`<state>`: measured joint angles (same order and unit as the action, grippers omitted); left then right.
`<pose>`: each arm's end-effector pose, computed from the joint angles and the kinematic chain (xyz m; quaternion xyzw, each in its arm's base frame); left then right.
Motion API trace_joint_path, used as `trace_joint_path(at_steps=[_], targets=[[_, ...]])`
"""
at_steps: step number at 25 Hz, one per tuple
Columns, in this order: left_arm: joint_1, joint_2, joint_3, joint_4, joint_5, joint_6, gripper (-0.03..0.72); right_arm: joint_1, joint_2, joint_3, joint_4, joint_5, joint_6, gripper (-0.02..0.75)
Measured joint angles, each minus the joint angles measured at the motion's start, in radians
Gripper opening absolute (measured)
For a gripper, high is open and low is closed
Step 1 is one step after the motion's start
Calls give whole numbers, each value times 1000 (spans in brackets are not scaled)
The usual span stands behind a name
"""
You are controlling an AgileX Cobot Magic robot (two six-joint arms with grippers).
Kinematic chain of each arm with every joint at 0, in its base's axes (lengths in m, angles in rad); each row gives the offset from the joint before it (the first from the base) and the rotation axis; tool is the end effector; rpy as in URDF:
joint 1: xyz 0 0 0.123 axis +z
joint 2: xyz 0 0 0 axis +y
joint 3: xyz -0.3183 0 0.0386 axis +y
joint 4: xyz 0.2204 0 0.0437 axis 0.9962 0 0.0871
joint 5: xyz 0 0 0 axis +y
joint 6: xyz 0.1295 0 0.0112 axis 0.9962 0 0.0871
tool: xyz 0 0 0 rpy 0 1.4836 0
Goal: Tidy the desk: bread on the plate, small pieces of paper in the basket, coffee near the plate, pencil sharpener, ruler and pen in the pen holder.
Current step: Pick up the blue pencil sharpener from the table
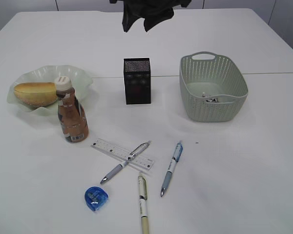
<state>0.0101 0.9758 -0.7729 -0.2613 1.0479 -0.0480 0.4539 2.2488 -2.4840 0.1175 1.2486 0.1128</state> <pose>0.1303 -0.0278 0.2910 -0.0691 0.9694 -0.1275 0.1981 0.4535 0.2373 0.3374 -0.1607 0.9331 0.1448 0.2872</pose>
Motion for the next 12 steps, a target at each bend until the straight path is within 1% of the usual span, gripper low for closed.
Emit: trace_joint_path(at_steps=[4, 7, 12], targets=[[0, 0, 0, 0, 0, 17, 557, 70, -85, 112, -48, 0, 14, 378], [0, 0, 0, 0, 0, 21, 557, 121, -149, 244, -68, 2, 29, 378], [0, 0, 0, 0, 0, 22, 557, 212, -236, 420, -88, 4, 33, 378]])
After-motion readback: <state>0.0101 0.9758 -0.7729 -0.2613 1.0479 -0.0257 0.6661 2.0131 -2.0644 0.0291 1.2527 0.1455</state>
